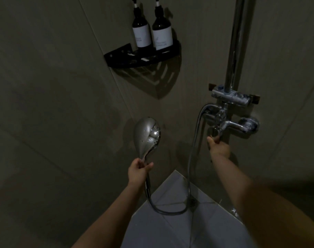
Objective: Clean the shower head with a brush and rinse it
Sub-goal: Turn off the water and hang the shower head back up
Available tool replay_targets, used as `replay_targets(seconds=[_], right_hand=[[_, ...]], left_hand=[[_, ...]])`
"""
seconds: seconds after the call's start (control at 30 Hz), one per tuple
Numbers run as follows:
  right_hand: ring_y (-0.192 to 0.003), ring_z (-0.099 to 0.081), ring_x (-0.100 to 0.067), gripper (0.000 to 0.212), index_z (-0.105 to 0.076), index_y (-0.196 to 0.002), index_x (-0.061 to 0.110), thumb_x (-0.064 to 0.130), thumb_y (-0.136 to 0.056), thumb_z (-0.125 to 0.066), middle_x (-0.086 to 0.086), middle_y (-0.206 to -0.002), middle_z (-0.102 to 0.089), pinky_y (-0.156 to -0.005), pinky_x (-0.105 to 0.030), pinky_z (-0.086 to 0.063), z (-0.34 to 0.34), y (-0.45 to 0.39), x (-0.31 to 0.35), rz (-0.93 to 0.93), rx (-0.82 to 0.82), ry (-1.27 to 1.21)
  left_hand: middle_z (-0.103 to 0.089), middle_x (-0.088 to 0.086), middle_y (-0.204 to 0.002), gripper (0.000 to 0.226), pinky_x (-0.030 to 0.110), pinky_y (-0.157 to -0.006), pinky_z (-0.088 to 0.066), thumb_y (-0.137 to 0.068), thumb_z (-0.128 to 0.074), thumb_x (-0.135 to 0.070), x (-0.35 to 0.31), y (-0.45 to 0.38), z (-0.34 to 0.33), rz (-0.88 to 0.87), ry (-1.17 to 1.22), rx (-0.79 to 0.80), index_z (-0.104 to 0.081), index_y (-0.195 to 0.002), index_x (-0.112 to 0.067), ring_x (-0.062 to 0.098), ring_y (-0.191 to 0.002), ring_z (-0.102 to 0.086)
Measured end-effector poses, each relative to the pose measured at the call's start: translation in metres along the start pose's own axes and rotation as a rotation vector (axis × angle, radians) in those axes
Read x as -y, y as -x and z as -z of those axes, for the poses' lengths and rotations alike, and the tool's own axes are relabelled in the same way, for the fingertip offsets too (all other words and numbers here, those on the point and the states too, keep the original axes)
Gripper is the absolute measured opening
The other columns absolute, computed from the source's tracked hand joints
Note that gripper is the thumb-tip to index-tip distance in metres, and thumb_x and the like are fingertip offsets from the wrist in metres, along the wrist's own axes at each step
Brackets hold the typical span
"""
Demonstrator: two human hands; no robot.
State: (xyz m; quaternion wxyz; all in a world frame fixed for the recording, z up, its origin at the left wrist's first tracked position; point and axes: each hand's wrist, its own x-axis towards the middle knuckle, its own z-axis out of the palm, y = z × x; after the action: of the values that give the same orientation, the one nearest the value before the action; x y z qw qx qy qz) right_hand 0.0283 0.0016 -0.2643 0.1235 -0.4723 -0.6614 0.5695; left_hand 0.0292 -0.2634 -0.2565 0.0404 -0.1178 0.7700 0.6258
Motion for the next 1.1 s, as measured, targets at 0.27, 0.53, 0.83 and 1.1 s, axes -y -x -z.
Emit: replay_targets(seconds=[0.27,0.53,0.83,1.1], right_hand=[[-0.134,-0.037,-0.032,0.054,-0.030,-0.140,-0.001,0.035,-0.100,-0.026,-0.018,-0.146,-0.036,-0.111,-0.040,-0.029,-0.061,0.061,0.004,-0.514,0.466,-0.637],[-0.117,-0.054,-0.025,0.040,-0.045,-0.132,0.006,0.027,-0.099,-0.036,-0.013,-0.138,-0.049,-0.085,-0.031,-0.043,-0.091,0.079,0.047,-0.330,0.732,-0.640],[-0.133,-0.039,-0.026,0.043,-0.039,-0.137,0.007,0.026,-0.099,-0.032,-0.013,-0.147,-0.038,-0.106,-0.032,-0.031,-0.087,0.068,0.042,-0.310,0.724,-0.640],[-0.120,-0.051,-0.037,0.038,-0.044,-0.129,-0.003,0.020,-0.099,-0.038,-0.024,-0.132,-0.051,-0.092,-0.038,-0.043,-0.062,0.049,0.017,-0.230,0.528,-0.566]], left_hand=[[-0.039,0.001,-0.058,0.042,0.025,-0.056,-0.034,-0.073,-0.074,-0.002,-0.001,0.000,0.005,-0.028,-0.064,-0.030,-0.037,-0.059,-0.016,0.012,-0.058,-0.036],[-0.049,0.014,-0.075,0.031,0.036,-0.074,-0.043,-0.073,-0.072,0.003,-0.005,0.002,0.013,-0.016,-0.017,-0.011,-0.045,-0.067,-0.010,0.020,-0.075,-0.048],[-0.049,0.015,-0.075,0.024,0.036,-0.074,-0.042,-0.074,-0.071,0.002,-0.005,0.005,0.019,-0.014,-0.006,-0.005,-0.048,-0.074,-0.005,0.021,-0.076,-0.047],[-0.052,0.017,-0.079,0.022,0.040,-0.077,-0.045,-0.074,-0.071,0.004,-0.005,0.003,0.018,-0.003,0.021,-0.011,-0.050,-0.077,-0.003,0.022,-0.078,-0.048]])
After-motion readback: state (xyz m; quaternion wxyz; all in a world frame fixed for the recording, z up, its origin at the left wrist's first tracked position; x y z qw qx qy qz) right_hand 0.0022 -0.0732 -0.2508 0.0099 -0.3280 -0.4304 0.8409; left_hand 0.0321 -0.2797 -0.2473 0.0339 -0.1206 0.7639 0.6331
